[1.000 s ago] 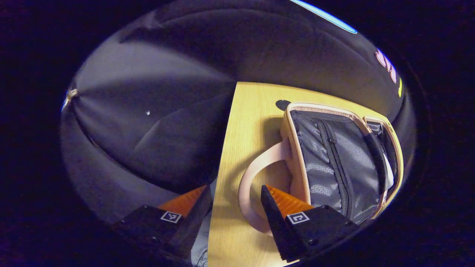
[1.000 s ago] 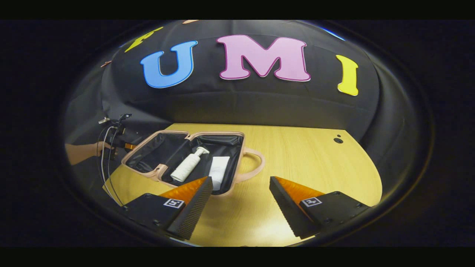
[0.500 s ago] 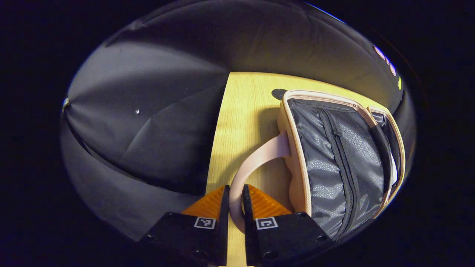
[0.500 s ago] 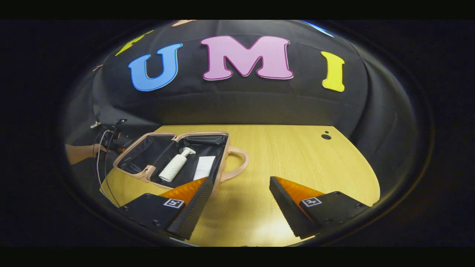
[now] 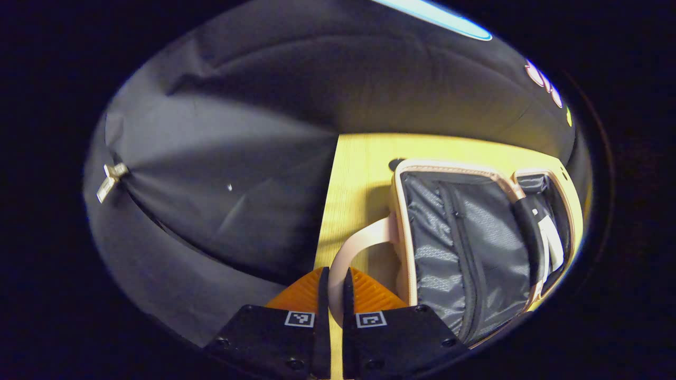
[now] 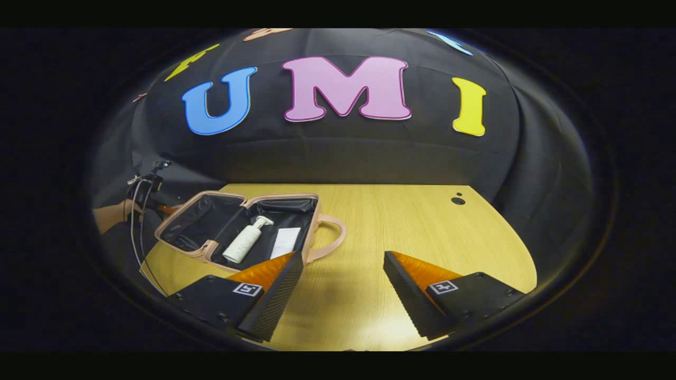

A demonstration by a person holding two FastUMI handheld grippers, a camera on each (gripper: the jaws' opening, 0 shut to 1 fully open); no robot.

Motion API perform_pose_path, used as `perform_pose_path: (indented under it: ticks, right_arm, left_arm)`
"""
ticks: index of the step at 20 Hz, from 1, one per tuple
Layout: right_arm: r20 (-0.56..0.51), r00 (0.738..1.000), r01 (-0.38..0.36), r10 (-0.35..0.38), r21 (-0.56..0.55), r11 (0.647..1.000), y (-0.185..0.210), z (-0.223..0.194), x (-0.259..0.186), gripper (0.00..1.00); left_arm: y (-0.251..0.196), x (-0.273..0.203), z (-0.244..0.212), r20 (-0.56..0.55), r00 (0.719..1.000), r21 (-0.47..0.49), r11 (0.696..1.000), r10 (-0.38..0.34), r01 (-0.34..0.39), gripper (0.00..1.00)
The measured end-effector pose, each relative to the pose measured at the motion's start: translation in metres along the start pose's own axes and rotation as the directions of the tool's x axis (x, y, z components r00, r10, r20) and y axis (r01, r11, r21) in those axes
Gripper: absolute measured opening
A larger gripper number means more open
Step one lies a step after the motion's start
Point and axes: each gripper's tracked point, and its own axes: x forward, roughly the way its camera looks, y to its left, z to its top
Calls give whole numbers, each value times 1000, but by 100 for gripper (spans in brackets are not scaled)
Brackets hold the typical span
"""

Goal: First open the suitcase, pack the skin care products into it, and then close the suitcase.

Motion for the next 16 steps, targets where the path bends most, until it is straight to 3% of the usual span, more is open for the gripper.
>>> perform_pose_path:
  ticks: [4, 6, 11, 16]
  right_arm:
    - [26, 1000, 18, -18, 4, 1000, -13, 11, -11, 98]
    - [43, 999, 29, -29, 7, 1000, -20, 17, -18, 98]
    - [71, 996, 49, -50, 11, 999, -37, 29, -35, 98]
    - [82, 994, 70, -71, 16, 997, -51, 30, -50, 98]
  left_arm:
    - [-18, -44, 40, 119, 993, 28, 999, -21, 18, 14]
    - [-33, -80, 66, 201, 977, 36, 997, -68, 62, 13]
    - [-93, -159, 131, 360, 905, 69, 974, -226, 216, 12]
    - [-191, -184, 159, 438, 821, 99, 927, -366, 361, 12]
